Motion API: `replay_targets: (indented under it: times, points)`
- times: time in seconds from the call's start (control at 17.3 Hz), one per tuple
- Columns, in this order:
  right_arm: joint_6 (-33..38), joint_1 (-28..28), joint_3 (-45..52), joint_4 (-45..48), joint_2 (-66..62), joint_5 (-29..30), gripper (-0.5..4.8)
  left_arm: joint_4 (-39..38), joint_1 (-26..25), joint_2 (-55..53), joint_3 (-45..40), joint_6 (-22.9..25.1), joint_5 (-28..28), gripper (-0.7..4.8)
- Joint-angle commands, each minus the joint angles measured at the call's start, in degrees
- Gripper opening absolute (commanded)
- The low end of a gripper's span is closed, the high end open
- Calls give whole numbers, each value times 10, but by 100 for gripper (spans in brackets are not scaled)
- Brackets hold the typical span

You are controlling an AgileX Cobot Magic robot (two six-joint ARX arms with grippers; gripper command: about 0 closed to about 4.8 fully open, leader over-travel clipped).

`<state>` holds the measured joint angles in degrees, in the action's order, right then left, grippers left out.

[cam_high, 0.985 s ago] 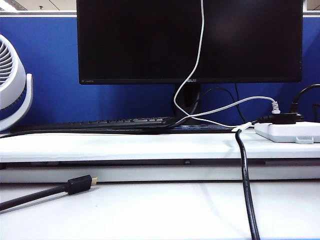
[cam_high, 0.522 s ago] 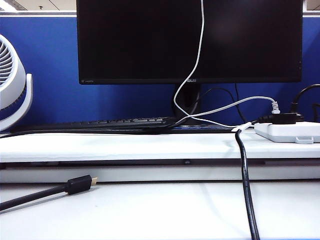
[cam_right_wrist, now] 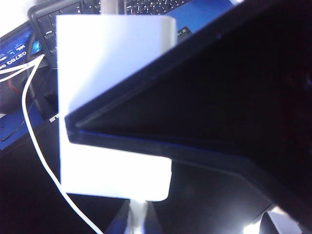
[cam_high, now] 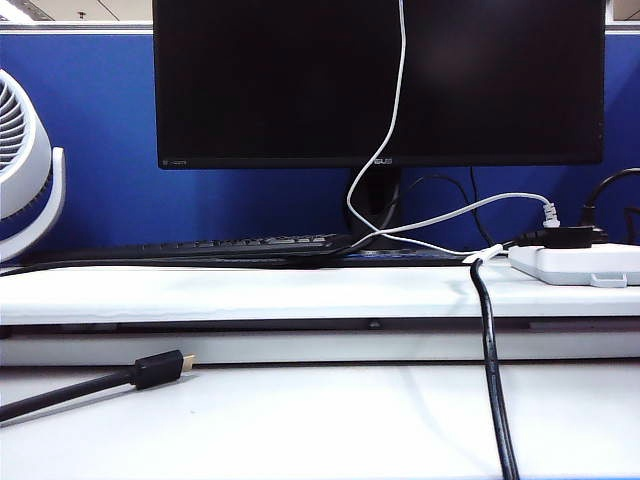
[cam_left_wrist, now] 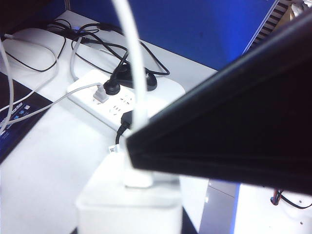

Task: Pick up the Type-C charging cable and the charging base, insert one end of the Type-C charger into the corresponding slot on the base, and finally place the plugged-in charger back on the table.

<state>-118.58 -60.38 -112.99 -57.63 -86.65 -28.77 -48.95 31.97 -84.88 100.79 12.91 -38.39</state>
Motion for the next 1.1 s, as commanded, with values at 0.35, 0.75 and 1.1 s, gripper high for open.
replay_targets:
  times: [0.35, 0.75, 1.1]
  points:
    - [1, -11, 1, 9, -3, 51, 163, 62, -1, -1, 6, 2, 13, -6]
    - [61, -11, 1, 5, -1, -171, 182, 62, -7, -1, 6, 7, 54, -6]
    - [153, 92, 1, 4, 17, -176, 181, 58, -7, -1, 6, 25, 78, -6]
